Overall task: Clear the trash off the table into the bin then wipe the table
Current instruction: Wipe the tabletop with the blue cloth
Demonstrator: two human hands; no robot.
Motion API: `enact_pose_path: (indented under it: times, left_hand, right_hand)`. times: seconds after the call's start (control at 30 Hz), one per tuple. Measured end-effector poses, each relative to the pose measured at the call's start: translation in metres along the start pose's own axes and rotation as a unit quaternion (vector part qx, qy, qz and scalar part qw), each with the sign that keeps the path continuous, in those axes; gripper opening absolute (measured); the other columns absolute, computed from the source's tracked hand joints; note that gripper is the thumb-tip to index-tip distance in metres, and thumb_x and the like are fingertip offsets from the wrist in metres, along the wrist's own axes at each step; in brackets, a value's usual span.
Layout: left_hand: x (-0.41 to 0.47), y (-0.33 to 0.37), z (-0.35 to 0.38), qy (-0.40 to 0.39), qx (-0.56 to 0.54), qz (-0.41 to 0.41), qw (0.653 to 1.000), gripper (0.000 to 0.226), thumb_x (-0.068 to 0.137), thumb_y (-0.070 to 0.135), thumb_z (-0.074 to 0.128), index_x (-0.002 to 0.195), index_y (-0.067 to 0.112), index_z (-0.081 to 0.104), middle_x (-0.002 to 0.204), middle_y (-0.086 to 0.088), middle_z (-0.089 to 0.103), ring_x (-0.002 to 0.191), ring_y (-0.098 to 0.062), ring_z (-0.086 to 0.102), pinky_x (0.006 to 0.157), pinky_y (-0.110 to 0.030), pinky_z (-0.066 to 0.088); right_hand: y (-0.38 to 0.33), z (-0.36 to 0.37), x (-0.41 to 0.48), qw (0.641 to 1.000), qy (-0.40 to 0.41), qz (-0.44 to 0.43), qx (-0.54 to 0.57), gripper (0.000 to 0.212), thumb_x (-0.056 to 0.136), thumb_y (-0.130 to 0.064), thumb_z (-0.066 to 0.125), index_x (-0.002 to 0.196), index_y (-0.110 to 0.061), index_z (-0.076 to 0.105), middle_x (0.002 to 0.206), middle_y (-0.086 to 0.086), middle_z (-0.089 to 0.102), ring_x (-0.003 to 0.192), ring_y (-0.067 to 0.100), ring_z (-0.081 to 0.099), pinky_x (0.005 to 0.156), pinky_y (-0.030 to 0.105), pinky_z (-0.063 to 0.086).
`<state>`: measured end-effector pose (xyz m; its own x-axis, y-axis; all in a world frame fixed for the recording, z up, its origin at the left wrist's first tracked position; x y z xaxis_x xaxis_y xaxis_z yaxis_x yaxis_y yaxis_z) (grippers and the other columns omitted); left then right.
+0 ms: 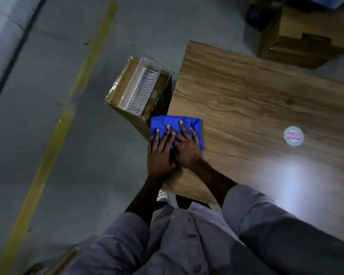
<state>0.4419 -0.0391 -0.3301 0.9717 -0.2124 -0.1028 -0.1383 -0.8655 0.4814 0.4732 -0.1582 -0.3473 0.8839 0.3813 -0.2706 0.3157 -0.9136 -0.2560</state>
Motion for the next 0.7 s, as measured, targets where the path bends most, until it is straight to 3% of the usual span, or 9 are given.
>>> enact_pose_path:
  times: [0.13,0.23,0.33,0.4,0.47,0.5,0.57,0.63,0.7]
  left_hand:
    - [-0.067,0.002,-0.002,-0.019,0.008,0.000,1.000,0.083,0.063,0.030,0.068,0.144,0.012,0.055,0.141,-0.009,0.060,0.142,-0.035,0.041,0.111,-0.047,0.031]
    - [-0.107,0.006,-0.006,0.009,-0.015,0.019,1.000,0.065,0.069,0.032,0.057,0.131,0.015,0.066,0.125,-0.006,0.069,0.121,-0.033,0.058,0.096,-0.044,0.044]
    - [-0.140,0.009,-0.010,0.050,-0.114,0.044,0.991,0.043,0.072,0.026,0.059,0.111,0.018,0.077,0.104,0.000,0.076,0.097,-0.027,0.064,0.085,-0.040,0.050]
    - [-0.156,0.011,-0.018,0.079,-0.157,0.065,0.982,0.033,0.075,0.020,0.058,0.100,0.017,0.079,0.098,0.001,0.076,0.090,-0.026,0.066,0.082,-0.040,0.049]
    - [-0.158,0.010,-0.032,0.123,-0.162,0.060,0.977,0.029,0.078,0.018,0.057,0.097,0.016,0.079,0.093,0.001,0.076,0.086,-0.026,0.067,0.079,-0.039,0.047]
    - [-0.157,0.008,-0.041,0.153,-0.161,0.045,0.974,0.027,0.079,0.017,0.056,0.095,0.015,0.078,0.091,0.001,0.076,0.083,-0.025,0.067,0.078,-0.038,0.046]
    - [-0.152,0.000,-0.053,0.200,-0.160,0.003,0.967,0.023,0.083,0.018,0.057,0.092,0.014,0.078,0.088,0.001,0.076,0.079,-0.022,0.067,0.076,-0.036,0.047]
    - [-0.150,-0.004,-0.052,0.187,-0.160,-0.036,0.969,0.022,0.084,0.021,0.058,0.093,0.016,0.077,0.090,0.003,0.076,0.081,-0.019,0.066,0.078,-0.035,0.049]
    - [-0.151,-0.002,-0.041,0.144,-0.153,-0.056,0.976,0.026,0.083,0.026,0.058,0.098,0.017,0.076,0.096,0.002,0.076,0.089,-0.021,0.065,0.081,-0.036,0.051]
  right_hand:
    - [-0.034,0.021,-0.054,0.999,-0.017,-0.021,0.018,0.063,0.081,-0.044,0.046,0.142,-0.031,0.058,0.159,-0.015,0.040,0.153,0.029,0.025,0.120,0.050,0.011]
    - [-0.046,0.031,-0.096,0.998,0.003,-0.053,0.044,0.054,0.080,-0.040,0.050,0.130,-0.028,0.068,0.151,-0.013,0.051,0.148,0.029,0.037,0.117,0.048,0.020]
    - [-0.048,0.036,-0.149,0.991,0.032,-0.094,0.089,0.049,0.075,-0.029,0.051,0.118,-0.023,0.074,0.137,-0.006,0.065,0.139,0.022,0.049,0.110,0.040,0.030]
    - [-0.029,0.040,-0.188,0.991,0.047,-0.066,0.106,0.047,0.078,-0.029,0.050,0.118,-0.021,0.072,0.129,0.003,0.070,0.128,0.023,0.060,0.100,0.038,0.037]
    - [0.007,0.035,-0.229,0.987,0.099,0.035,0.124,0.038,0.095,-0.035,0.048,0.121,-0.015,0.066,0.118,0.017,0.072,0.106,0.037,0.071,0.093,0.039,0.044]
    - [0.028,0.026,-0.250,0.974,0.141,0.117,0.133,0.044,0.101,-0.044,0.041,0.120,-0.012,0.065,0.111,0.022,0.073,0.095,0.041,0.073,0.085,0.040,0.049]
    - [0.062,-0.004,-0.288,0.917,0.217,0.295,0.159,0.059,0.099,-0.057,0.037,0.119,-0.011,0.067,0.098,0.023,0.073,0.083,0.043,0.071,0.070,0.042,0.053]
    - [0.082,-0.032,-0.310,0.858,0.241,0.429,0.147,0.049,0.099,-0.054,0.044,0.120,-0.014,0.063,0.098,0.024,0.070,0.086,0.046,0.067,0.069,0.044,0.050]
    - [0.094,-0.044,-0.310,0.837,0.219,0.484,0.128,0.037,0.102,-0.047,0.049,0.124,-0.018,0.057,0.107,0.024,0.066,0.096,0.046,0.064,0.073,0.045,0.046]
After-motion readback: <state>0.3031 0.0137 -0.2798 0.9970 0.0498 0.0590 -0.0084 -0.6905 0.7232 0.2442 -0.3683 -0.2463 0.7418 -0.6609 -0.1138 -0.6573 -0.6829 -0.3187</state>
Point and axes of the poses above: each hand's wrist, its own x-axis towards the middle knuckle, its own z-axis out of the palm, y = z × x, the point moved 4 cm from there along x, towards the middle knuckle
